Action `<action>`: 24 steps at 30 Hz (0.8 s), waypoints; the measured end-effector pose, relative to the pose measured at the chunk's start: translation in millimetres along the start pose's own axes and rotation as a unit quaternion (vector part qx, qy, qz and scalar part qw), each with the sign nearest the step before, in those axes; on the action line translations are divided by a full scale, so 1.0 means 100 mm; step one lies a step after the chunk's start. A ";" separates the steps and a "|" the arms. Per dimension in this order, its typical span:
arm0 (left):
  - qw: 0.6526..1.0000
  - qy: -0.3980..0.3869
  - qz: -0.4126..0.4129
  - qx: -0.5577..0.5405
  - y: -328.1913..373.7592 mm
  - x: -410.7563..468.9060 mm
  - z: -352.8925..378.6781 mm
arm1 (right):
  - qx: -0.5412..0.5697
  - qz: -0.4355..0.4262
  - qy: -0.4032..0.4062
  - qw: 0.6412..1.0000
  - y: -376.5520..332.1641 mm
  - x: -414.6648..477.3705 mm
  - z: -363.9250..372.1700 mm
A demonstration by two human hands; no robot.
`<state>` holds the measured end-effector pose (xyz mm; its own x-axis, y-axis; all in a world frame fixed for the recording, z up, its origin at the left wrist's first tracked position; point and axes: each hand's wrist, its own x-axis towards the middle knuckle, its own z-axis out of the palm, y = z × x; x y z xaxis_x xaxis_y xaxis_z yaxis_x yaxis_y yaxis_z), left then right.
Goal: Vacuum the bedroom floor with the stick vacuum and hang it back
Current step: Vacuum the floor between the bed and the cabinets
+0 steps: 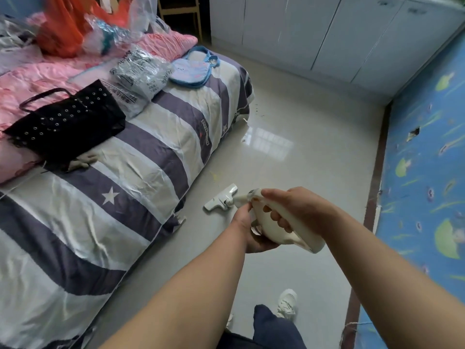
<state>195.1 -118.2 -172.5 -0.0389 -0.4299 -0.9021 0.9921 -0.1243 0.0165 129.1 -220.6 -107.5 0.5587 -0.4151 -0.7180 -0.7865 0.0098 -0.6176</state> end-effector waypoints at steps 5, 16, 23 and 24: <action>0.999 -0.004 -0.017 0.044 0.01 -0.15 -0.25 | 0.063 0.014 0.003 0.998 0.04 -0.13 0.25; 0.996 -0.013 -0.017 0.090 -0.18 -0.27 -0.67 | 0.176 0.029 -0.010 0.984 0.18 -0.40 0.70; 0.994 -0.038 -0.018 0.097 -0.36 -0.16 -1.02 | 0.217 0.018 -0.014 0.976 0.42 -0.49 1.07; 0.994 -0.040 -0.018 0.098 -0.37 -0.18 -1.05 | 0.218 0.019 -0.015 0.976 0.44 -0.50 1.10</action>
<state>171.5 -11.6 -202.7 -0.0921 -0.4913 -0.8661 0.9478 -0.3099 0.0749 95.6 -99.5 -134.6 0.5439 -0.3804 -0.7480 -0.6230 0.4141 -0.6636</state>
